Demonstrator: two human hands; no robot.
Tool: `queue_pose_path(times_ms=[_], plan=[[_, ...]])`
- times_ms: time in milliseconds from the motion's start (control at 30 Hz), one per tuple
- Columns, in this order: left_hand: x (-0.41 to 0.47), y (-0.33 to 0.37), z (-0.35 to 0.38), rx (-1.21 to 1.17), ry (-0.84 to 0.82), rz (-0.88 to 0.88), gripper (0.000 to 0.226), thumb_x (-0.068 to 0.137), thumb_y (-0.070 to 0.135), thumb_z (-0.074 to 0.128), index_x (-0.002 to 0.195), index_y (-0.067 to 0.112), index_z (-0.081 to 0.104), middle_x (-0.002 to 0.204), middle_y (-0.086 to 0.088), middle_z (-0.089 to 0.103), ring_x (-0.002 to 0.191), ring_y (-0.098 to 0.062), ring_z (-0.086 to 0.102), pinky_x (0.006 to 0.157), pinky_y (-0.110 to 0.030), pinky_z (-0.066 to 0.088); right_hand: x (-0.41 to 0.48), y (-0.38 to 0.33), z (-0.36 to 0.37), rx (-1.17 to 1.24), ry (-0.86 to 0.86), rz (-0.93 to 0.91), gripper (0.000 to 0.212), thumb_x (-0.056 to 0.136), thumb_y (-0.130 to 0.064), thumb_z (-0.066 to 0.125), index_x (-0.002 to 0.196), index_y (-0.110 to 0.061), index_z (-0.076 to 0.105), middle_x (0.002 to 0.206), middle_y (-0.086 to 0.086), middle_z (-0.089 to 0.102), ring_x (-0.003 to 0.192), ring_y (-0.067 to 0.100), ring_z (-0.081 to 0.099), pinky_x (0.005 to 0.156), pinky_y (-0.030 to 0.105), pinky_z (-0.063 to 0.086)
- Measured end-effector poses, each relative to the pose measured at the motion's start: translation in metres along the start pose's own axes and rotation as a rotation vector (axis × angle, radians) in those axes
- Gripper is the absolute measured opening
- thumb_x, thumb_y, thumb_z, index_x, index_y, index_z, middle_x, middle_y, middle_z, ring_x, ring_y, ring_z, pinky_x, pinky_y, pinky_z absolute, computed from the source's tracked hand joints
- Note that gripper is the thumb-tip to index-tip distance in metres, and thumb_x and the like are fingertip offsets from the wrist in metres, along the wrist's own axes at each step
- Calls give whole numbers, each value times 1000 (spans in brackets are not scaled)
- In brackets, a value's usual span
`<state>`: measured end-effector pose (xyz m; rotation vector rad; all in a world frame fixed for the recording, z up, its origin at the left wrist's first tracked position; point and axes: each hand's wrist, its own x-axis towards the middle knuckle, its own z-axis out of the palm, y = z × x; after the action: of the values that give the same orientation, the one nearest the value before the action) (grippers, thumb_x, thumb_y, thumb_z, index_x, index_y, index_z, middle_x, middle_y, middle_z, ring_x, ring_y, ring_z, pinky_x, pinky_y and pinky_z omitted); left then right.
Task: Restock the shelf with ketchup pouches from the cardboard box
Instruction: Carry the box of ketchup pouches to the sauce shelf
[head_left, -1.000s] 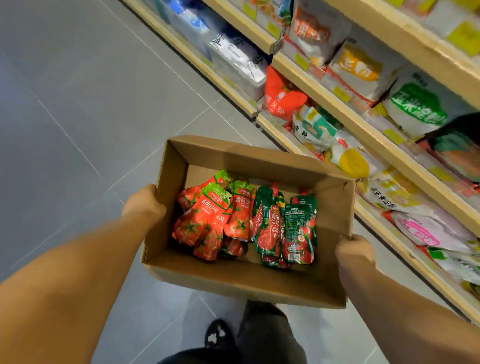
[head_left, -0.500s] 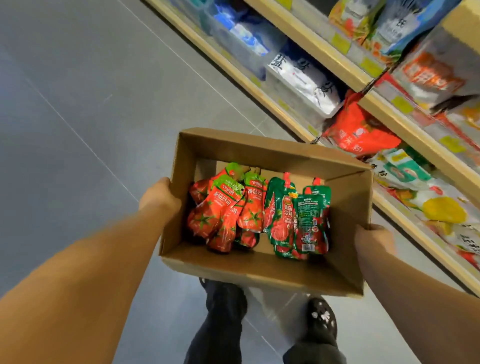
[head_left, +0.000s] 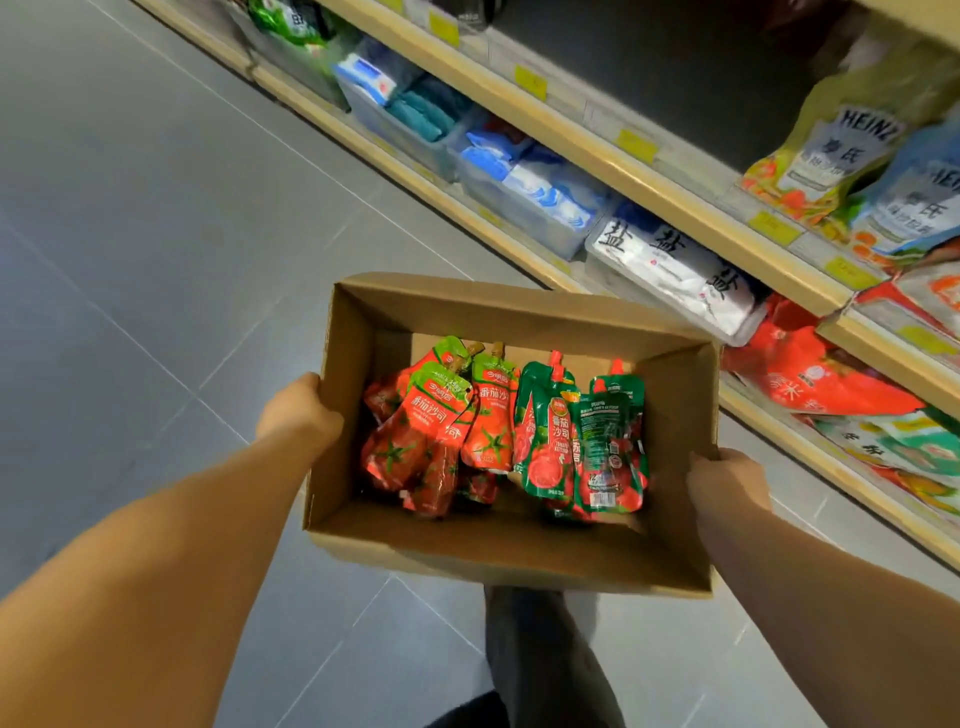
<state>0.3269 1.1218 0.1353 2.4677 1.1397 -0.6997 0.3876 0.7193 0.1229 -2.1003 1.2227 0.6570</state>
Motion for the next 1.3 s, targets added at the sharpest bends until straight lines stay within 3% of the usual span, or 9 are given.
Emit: queue_pose_path(times_ms=[233, 367, 567, 633, 733, 867, 1033, 1167, 1300], plan=[[104, 7, -57, 35, 15, 78, 40, 73, 3, 51, 112, 15, 50, 87, -8, 58, 80, -32, 59, 72, -40, 57, -25, -76, 57, 53, 68, 9, 33, 91, -19, 44, 121, -20, 57, 101, 10, 65, 82, 31, 60, 70, 35, 51], [166, -2, -77, 43, -14, 113, 38, 73, 5, 52, 110, 14, 50, 89, -12, 61, 84, -37, 60, 70, -37, 55, -42, -116, 95, 17, 88, 34, 33, 92, -22, 40, 121, -22, 55, 99, 6, 63, 81, 29, 61, 75, 40, 55], [270, -16, -117, 38, -87, 204, 35, 76, 8, 54, 110, 18, 52, 95, -10, 63, 84, -31, 60, 66, -31, 51, -74, -156, 168, -8, 129, 23, 28, 85, -22, 46, 101, -8, 64, 82, 9, 63, 78, 36, 62, 72, 49, 55], [301, -19, -137, 70, -106, 240, 35, 76, 8, 54, 109, 19, 52, 92, -7, 61, 79, -27, 57, 59, -27, 47, -88, -170, 194, 104, 148, 160, 26, 89, -24, 42, 103, -17, 63, 83, 6, 63, 72, 30, 58, 64, 40, 51], [341, -22, -167, 130, -105, 257, 36, 77, 7, 55, 111, 19, 51, 90, -4, 57, 79, -27, 56, 65, -31, 52, -108, -187, 233, 164, 142, 280, 31, 92, -21, 36, 116, -26, 57, 93, 1, 59, 72, 25, 54, 71, 37, 49], [389, -27, -195, 213, -68, 267, 36, 77, 8, 56, 112, 18, 51, 87, -4, 56, 77, -27, 57, 65, -32, 52, -122, -212, 276, 171, 92, 272, 36, 93, -20, 35, 123, -23, 53, 101, 3, 59, 89, 31, 57, 87, 45, 52], [441, -34, -206, 228, -71, 273, 40, 79, 5, 56, 116, 19, 50, 85, -2, 54, 66, -21, 52, 48, -22, 40, -130, -235, 321, 212, 86, 259, 34, 93, -26, 36, 122, -23, 53, 99, 4, 60, 86, 32, 58, 85, 47, 53], [484, -31, -204, 249, -112, 273, 48, 77, 2, 57, 122, 17, 48, 92, -5, 55, 79, -26, 54, 62, -32, 50, -129, -250, 359, 203, 117, 273, 32, 95, -27, 36, 121, -24, 54, 99, 2, 60, 83, 30, 58, 81, 44, 53], [530, -25, -196, 288, -138, 304, 49, 81, 1, 57, 126, 18, 46, 100, -9, 57, 87, -29, 56, 61, -31, 46, -128, -256, 403, 202, 163, 315, 32, 95, -26, 36, 121, -25, 54, 99, 2, 60, 83, 29, 59, 81, 44, 54]])
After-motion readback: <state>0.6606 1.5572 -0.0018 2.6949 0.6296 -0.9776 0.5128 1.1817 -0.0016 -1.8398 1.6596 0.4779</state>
